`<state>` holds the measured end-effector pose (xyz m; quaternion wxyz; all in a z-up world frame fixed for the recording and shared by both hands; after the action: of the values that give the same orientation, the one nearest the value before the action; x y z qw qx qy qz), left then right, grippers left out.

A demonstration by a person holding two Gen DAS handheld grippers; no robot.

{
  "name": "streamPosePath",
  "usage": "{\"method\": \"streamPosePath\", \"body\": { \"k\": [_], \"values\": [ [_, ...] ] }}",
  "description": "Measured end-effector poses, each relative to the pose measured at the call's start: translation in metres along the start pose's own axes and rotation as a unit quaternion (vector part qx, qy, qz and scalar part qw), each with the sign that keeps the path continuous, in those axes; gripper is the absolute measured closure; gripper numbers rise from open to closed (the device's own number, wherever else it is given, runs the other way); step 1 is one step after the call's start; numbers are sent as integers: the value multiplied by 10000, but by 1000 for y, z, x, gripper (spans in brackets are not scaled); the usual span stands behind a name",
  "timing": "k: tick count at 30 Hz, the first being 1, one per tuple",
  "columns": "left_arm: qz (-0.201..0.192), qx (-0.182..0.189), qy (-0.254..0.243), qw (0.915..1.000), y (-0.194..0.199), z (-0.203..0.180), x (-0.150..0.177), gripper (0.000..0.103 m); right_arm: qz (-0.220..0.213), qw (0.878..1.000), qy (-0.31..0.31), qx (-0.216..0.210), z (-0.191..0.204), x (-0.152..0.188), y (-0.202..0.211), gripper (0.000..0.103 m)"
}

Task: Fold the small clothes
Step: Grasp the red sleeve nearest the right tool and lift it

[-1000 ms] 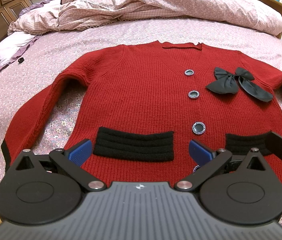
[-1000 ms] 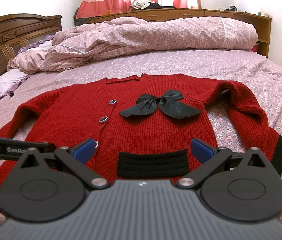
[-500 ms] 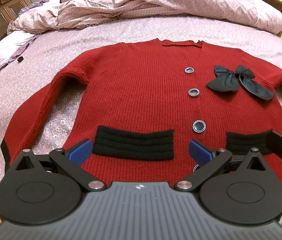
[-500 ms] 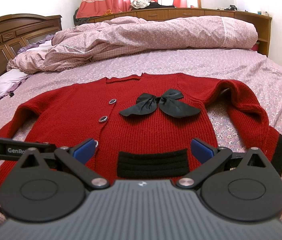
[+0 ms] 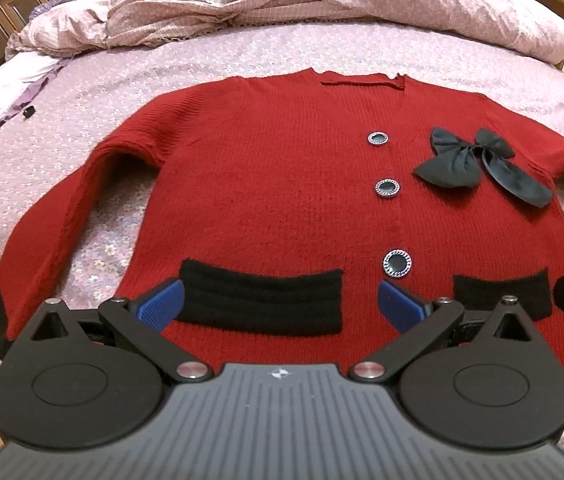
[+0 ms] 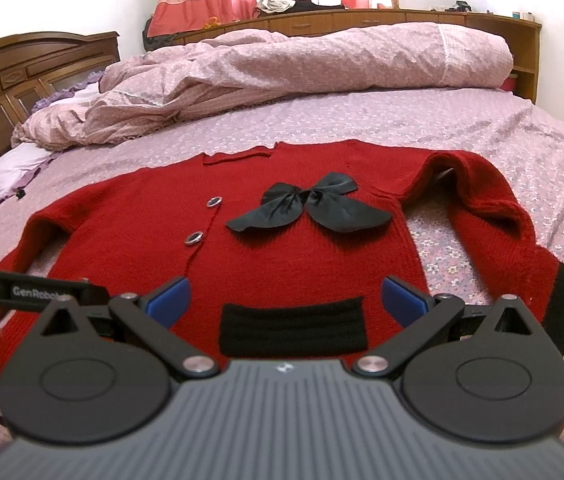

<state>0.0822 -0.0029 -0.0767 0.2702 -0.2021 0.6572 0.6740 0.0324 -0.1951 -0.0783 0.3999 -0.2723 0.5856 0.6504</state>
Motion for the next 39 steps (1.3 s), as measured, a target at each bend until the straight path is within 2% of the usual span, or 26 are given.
{"method": "streamPosePath", "body": {
  "k": [6, 14, 20, 22, 26, 30, 31, 34, 38, 39],
  "values": [
    [124, 171, -116, 9997, -15, -18, -13, 0, 16, 9998, -67, 201, -30, -6, -5, 0],
    [277, 410, -349, 9982, -50, -60, -30, 0, -71, 9975, -204, 668, -88, -22, -5, 0],
    [599, 364, -402, 9967, -88, -77, -31, 0, -124, 9919, -563, 1132, -137, -23, -3, 0],
    [597, 373, -335, 9970, -91, -76, -31, 0, -94, 9901, -650, 1238, -147, -19, -7, 0],
    [666, 405, -273, 9966, -95, -74, -30, 0, 72, 9880, -795, 1325, -160, -9, -19, 0],
    [524, 399, -338, 9973, -95, -75, -27, 0, 248, 9868, -1018, 1232, -168, 3, -31, 1],
    [503, 403, -370, 9972, -94, -75, -25, 0, 295, 9863, -1072, 1218, -169, 6, -35, 7],
    [550, 448, -382, 9968, -93, -74, -25, 0, 440, 9849, -1122, 1244, -172, 17, -40, 16],
    [635, 510, -420, 9958, -89, -73, -25, 0, 422, 9858, -830, 1397, -174, 21, -41, 31],
    [651, 533, -454, 9954, -88, -74, -25, 0, 381, 9856, -756, 1463, -175, 20, -40, 41]
  ]
}}
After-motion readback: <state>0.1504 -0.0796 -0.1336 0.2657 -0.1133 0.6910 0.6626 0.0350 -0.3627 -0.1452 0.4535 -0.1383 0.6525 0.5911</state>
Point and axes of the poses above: each gripper's, at about its wrist camera, not at the fingertips, and y roughly against the way its jaws point, z to its left, x to its underside, the point moved 9 cm from there along -y, roughly the way its jaws point, and after that the axes turned 2 degrees about -y, right-handed, at the moved point
